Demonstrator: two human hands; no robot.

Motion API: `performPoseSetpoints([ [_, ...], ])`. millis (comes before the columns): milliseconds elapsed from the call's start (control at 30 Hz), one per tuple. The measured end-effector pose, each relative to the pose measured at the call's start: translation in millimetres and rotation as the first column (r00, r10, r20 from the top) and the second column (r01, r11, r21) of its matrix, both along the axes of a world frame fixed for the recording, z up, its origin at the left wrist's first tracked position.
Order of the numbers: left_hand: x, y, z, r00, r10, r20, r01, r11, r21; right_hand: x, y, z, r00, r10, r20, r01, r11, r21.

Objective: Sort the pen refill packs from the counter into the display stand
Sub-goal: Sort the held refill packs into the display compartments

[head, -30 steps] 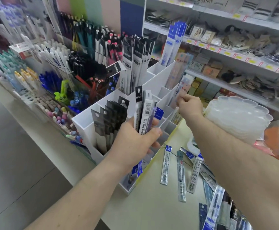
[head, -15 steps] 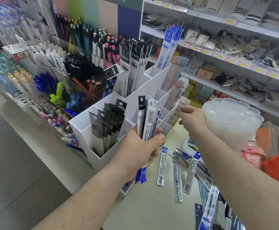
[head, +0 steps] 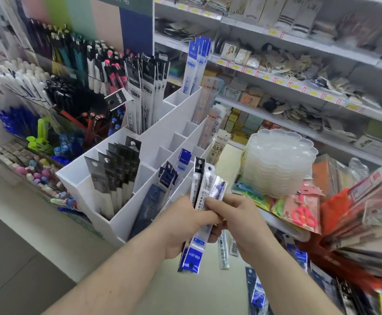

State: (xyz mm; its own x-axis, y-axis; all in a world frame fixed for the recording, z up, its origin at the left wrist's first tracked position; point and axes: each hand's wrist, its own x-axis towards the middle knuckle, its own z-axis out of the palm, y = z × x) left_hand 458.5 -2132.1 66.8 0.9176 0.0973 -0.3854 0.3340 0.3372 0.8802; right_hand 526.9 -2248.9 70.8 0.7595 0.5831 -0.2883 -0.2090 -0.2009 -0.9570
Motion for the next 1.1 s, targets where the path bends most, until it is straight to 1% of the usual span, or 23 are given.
performPoseSetpoints([
  [100,-1.8,0.1,-0.8,1.000,-0.022,0.002,0.022,0.999,-0.043,-0.5,-4.2,-3.7,0.999,-0.032,-0.030,0.032,0.999,0.028],
  [200,-2.3,3.2,0.1,1.000,-0.008,-0.012,0.007,0.997,-0.074,-1.1,-4.4,-6.2,0.997,-0.058,-0.049,0.060,0.998,0.034],
  [267,-2.7,5.9,1.9,1.000,-0.009,-0.008,0.009,0.999,-0.046,-0.4,-2.3,-6.3,0.998,-0.050,-0.029,0.051,0.999,0.007],
  [333,-1.8,10.2,3.3,1.000,0.006,-0.010,-0.005,1.000,0.011,5.7,1.5,-5.9,0.997,-0.072,0.012,0.073,0.996,-0.058],
  [433,3.3,21.0,7.0,0.996,0.084,0.012,-0.085,0.991,0.106,37.9,17.0,-0.1,0.967,-0.252,0.048,0.255,0.963,-0.083],
  [500,7.9,27.8,15.1,0.986,0.157,0.052,-0.163,0.975,0.149,73.0,34.9,0.4,0.932,-0.329,0.154,0.346,0.934,-0.095],
  [600,12.1,34.0,29.9,0.955,0.276,0.112,-0.291,0.944,0.157,115.4,68.6,-0.6,0.902,-0.290,0.319,0.343,0.931,-0.122],
  [667,11.5,36.7,37.0,0.934,0.330,0.138,-0.351,0.920,0.175,131.0,85.6,-1.4,0.893,-0.256,0.370,0.330,0.932,-0.150],
  [767,7.3,40.5,40.6,0.922,0.358,0.144,-0.381,0.904,0.193,142.6,101.5,-1.3,0.880,-0.216,0.422,0.332,0.916,-0.224],
  [933,3.4,45.3,36.5,0.923,0.361,0.136,-0.384,0.890,0.247,147.0,116.6,-3.3,0.892,-0.240,0.383,0.353,0.900,-0.257],
  [1100,1.9,46.8,36.4,0.931,0.344,0.122,-0.364,0.897,0.252,150.4,126.7,-9.1,0.872,-0.231,0.431,0.383,0.871,-0.308],
])
